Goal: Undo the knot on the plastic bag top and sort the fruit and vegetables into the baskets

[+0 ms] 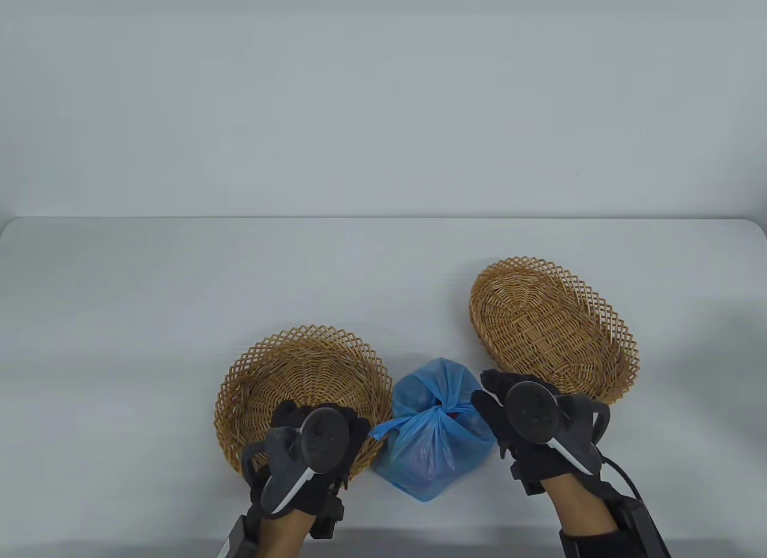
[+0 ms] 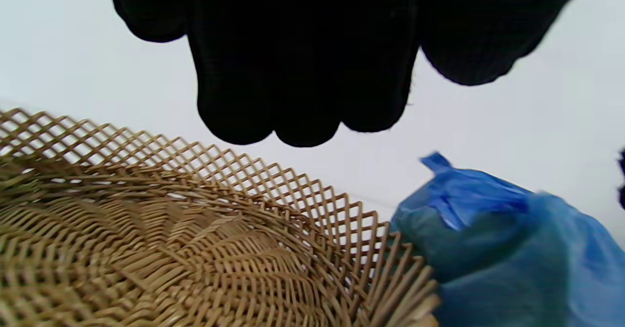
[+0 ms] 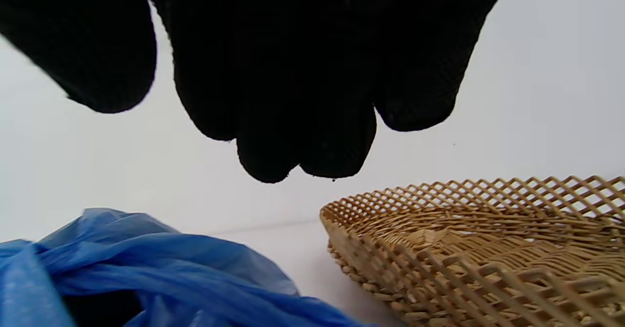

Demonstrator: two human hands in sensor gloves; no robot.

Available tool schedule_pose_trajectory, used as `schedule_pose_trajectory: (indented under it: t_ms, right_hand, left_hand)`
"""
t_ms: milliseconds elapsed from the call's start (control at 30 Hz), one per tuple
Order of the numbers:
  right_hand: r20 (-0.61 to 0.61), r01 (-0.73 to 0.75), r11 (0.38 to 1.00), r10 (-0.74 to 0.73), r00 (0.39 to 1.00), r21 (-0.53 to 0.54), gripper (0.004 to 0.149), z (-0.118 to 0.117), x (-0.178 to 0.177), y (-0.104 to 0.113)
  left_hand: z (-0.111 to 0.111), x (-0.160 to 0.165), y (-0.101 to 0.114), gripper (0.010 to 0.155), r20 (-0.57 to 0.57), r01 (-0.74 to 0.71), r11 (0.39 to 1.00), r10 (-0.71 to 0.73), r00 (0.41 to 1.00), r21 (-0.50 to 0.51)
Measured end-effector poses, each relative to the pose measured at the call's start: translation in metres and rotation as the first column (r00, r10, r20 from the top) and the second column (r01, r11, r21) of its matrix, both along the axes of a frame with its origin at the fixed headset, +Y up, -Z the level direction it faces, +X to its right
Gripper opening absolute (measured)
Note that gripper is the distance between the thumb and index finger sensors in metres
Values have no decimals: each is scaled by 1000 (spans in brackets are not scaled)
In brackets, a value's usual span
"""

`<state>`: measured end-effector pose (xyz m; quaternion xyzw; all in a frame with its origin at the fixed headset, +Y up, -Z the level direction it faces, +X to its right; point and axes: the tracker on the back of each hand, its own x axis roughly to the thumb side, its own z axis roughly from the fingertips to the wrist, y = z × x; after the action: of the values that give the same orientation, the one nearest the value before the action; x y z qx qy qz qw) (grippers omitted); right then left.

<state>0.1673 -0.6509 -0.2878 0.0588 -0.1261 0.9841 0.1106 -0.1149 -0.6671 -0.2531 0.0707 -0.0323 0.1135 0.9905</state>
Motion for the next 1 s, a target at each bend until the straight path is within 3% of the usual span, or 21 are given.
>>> schedule_pose_trajectory:
  t_ms: [167, 300, 400, 533, 633, 800, 1000]
  right_hand:
    - [-37, -108, 994, 109, 993, 19, 51, 2, -20, -7]
    - [-49, -162, 986, 164, 985, 38, 54, 0, -30, -13]
    - [-68, -197, 980, 198, 978, 23, 56, -1, -36, -19]
    - [-101, -250, 967, 244, 964, -56, 64, -6, -42, -28]
    - [-118, -265, 959, 254, 960, -95, 66, -8, -43, -34]
    - [-107, -307, 949, 299, 948, -70, 70, -8, -45, -35]
    - [-95, -347, 937, 342, 935, -32, 63, -4, -48, -34]
  left_hand:
    - [-1, 30, 2, 55, 89, 99, 995, -98, 991, -12]
    - [-4, 47, 13, 60, 108, 176, 979, -165, 980, -100]
    - [-9, 57, 17, 60, 100, 179, 978, -169, 981, -110]
    - [-11, 68, 2, 65, 96, 108, 990, -99, 990, -90]
    - [-16, 73, -16, 69, 105, 151, 975, -135, 985, -164]
    - [-16, 70, -13, 48, 66, 126, 984, -118, 991, -125]
    - [-13, 69, -12, 41, 78, 106, 990, -99, 992, -95]
